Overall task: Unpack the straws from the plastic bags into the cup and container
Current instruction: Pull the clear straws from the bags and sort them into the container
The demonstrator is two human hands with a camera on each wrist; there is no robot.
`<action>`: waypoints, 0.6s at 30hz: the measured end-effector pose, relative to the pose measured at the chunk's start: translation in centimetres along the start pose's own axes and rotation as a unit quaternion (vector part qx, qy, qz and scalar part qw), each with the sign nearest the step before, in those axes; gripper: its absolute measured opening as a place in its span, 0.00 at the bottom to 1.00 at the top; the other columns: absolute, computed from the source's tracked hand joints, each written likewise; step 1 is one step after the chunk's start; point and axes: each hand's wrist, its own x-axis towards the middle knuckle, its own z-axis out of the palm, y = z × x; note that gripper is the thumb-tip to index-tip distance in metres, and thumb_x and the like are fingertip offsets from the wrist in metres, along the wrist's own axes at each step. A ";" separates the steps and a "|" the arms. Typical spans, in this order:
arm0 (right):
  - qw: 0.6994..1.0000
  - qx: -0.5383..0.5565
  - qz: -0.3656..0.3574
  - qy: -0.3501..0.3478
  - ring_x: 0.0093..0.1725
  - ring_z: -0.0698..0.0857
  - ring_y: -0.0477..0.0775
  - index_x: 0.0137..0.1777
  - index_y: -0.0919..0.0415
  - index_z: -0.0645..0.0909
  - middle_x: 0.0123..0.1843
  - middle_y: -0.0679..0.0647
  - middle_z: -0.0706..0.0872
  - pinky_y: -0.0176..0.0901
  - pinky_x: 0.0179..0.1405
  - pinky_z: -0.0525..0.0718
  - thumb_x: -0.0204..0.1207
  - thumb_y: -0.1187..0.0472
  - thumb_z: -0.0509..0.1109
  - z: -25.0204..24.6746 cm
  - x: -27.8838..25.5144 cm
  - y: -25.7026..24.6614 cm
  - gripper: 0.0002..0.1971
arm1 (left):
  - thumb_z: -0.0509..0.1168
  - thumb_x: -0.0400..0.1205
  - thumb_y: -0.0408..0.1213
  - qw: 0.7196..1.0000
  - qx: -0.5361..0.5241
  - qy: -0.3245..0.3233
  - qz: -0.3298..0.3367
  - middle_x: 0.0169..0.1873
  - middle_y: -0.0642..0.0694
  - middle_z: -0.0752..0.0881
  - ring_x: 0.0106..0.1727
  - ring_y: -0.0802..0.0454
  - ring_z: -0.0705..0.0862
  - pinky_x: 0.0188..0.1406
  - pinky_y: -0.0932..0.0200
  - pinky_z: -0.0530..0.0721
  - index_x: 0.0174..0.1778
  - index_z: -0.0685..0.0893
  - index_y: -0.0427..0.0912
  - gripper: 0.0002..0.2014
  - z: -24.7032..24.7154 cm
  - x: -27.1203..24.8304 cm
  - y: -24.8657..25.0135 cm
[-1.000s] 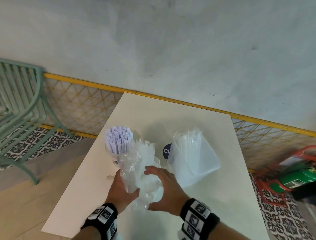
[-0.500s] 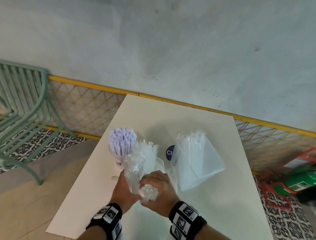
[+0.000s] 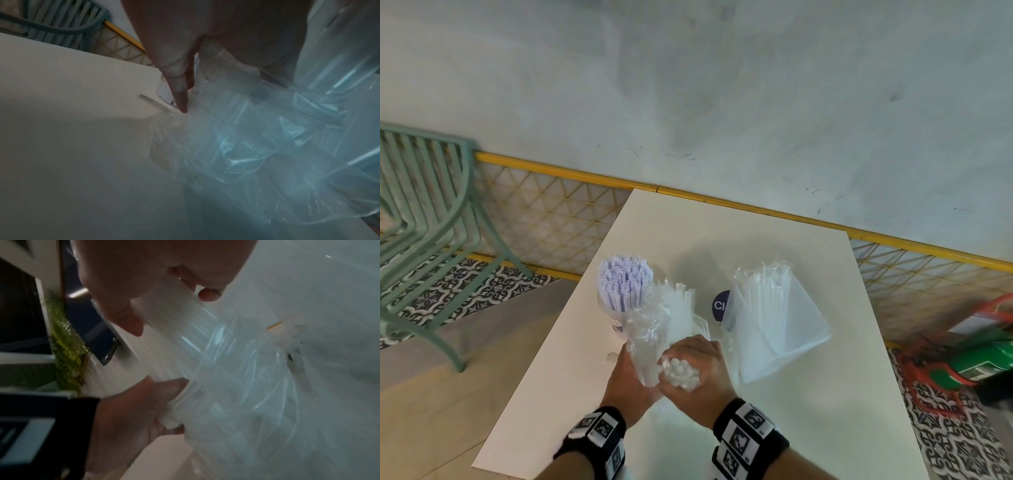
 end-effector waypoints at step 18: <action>0.924 0.305 0.157 0.167 0.45 0.89 0.66 0.46 0.68 0.85 0.44 0.66 0.89 0.59 0.51 0.90 0.70 0.73 0.78 -11.6 7.6 -4.9 0.07 | 0.75 0.58 0.57 0.999 0.032 0.008 -0.004 0.46 0.44 0.86 0.50 0.49 0.86 0.55 0.53 0.82 0.60 0.79 0.35 0.39 0.4 0.0 -1.3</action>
